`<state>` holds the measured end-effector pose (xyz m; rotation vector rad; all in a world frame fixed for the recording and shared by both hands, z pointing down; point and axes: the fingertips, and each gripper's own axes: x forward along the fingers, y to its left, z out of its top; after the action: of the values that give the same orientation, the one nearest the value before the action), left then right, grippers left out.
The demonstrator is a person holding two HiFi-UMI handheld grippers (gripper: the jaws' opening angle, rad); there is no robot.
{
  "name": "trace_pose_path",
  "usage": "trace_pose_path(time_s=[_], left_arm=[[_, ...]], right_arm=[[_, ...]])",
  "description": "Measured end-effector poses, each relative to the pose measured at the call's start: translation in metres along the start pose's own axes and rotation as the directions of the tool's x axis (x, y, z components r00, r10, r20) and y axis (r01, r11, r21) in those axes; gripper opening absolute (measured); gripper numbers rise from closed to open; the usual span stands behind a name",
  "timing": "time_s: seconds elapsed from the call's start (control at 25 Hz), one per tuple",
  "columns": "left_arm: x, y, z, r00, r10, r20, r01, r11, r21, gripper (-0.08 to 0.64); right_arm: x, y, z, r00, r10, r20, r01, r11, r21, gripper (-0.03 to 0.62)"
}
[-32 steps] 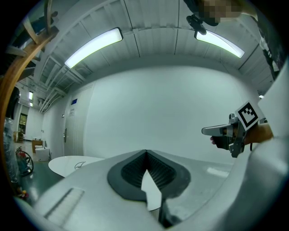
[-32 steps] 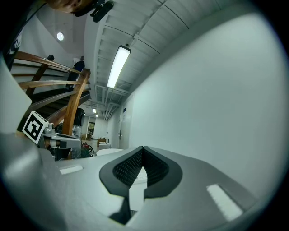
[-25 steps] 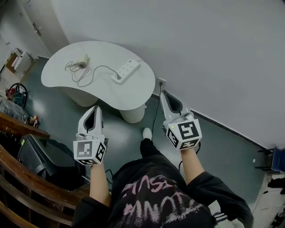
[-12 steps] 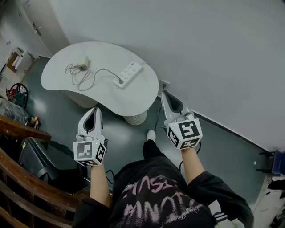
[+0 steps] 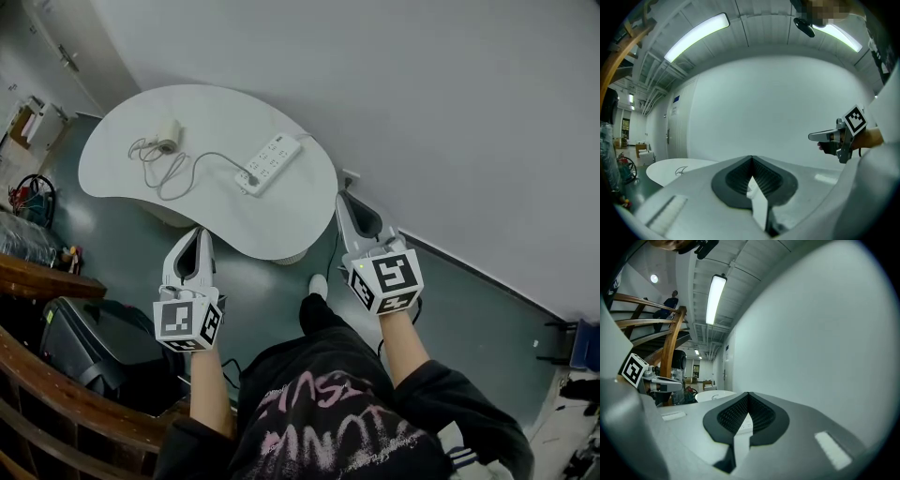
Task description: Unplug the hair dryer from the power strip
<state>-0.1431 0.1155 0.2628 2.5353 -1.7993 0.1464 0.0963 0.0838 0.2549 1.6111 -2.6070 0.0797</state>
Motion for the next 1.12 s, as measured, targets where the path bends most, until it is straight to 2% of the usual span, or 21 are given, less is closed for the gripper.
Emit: trace_pose_path(time_s=[0.56, 1.12], left_arm=[[0.089, 0.027, -0.015, 0.998, 0.016, -0.067, -0.017, 1.000, -0.018, 0.001], [0.175, 0.039, 0.010, 0.994, 0.070, -0.082, -0.069, 0.998, 0.012, 0.001]], right_arm=[[0.086, -0.043, -0.016, 0.998, 0.025, -0.049, -0.023, 0.999, 0.036, 0.009], [0.167, -0.094, 0.000, 0.994, 0.100, -0.040, -0.098, 0.994, 0.052, 0.009]])
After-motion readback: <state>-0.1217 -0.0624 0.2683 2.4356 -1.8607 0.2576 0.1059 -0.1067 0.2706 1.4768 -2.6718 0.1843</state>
